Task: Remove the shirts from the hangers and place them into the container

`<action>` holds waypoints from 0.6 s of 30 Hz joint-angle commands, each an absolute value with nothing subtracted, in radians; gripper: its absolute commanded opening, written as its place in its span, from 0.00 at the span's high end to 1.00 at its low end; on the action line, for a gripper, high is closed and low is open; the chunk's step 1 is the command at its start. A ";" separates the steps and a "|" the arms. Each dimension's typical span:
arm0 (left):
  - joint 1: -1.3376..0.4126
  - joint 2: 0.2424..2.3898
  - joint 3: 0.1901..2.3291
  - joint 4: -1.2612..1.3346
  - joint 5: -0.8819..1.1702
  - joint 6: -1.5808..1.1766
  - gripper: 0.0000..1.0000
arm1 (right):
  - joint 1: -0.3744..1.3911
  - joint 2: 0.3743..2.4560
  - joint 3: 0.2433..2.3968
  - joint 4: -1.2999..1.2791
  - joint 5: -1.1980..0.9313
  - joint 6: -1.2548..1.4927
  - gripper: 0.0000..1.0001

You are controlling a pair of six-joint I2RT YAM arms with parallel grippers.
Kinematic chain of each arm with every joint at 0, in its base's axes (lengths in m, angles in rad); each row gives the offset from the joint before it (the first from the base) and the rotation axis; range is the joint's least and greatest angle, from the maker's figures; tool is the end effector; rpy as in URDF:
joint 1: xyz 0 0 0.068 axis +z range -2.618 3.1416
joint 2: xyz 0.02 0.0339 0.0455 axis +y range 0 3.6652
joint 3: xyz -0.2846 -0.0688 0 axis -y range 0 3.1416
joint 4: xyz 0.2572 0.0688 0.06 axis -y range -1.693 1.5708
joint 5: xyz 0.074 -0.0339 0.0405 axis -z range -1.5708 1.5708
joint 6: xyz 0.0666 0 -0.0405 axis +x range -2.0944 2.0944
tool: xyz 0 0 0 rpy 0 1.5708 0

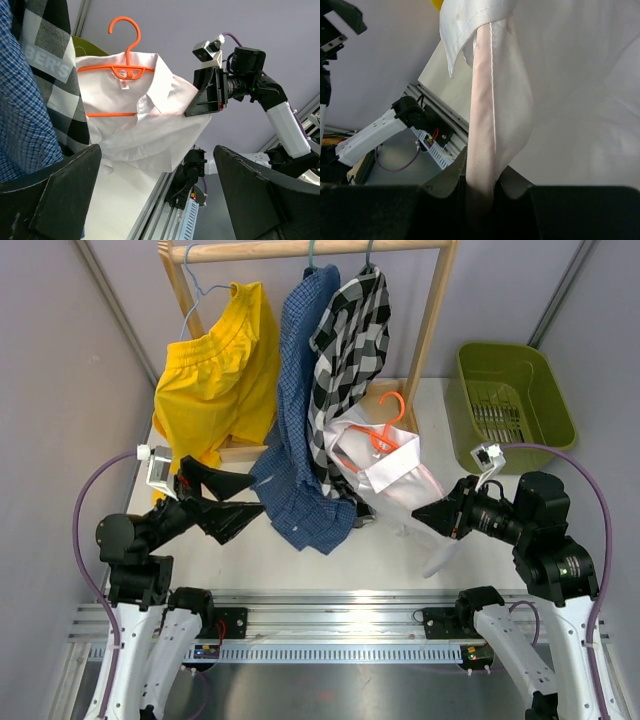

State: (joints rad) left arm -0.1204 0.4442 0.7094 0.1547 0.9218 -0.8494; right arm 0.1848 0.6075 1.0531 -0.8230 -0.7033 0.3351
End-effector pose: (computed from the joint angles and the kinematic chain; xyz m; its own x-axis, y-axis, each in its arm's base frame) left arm 0.0927 -0.0647 0.4077 -0.3295 -0.4173 -0.8469 0.8288 0.3018 -0.4712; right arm 0.0988 0.0623 0.3950 -0.5825 0.1463 -0.7995 -0.5713 0.6260 0.5308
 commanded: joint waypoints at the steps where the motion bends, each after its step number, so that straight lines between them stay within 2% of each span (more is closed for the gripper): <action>1: -0.130 0.440 0.681 0.230 0.920 -0.910 0.01 | 0.195 0.563 1.062 -0.816 -0.966 0.331 1.00; 6: -0.201 0.498 0.692 0.293 0.852 -0.924 0.01 | 0.195 0.561 1.043 -0.773 -1.063 0.342 1.00; 12: -0.568 0.636 0.871 0.066 0.602 -0.672 0.01 | 0.195 0.557 1.034 -0.710 -1.134 0.368 1.00; 18: -0.656 0.756 0.974 0.022 0.451 -0.589 0.01 | 0.195 0.561 1.009 -0.624 -1.161 0.406 1.00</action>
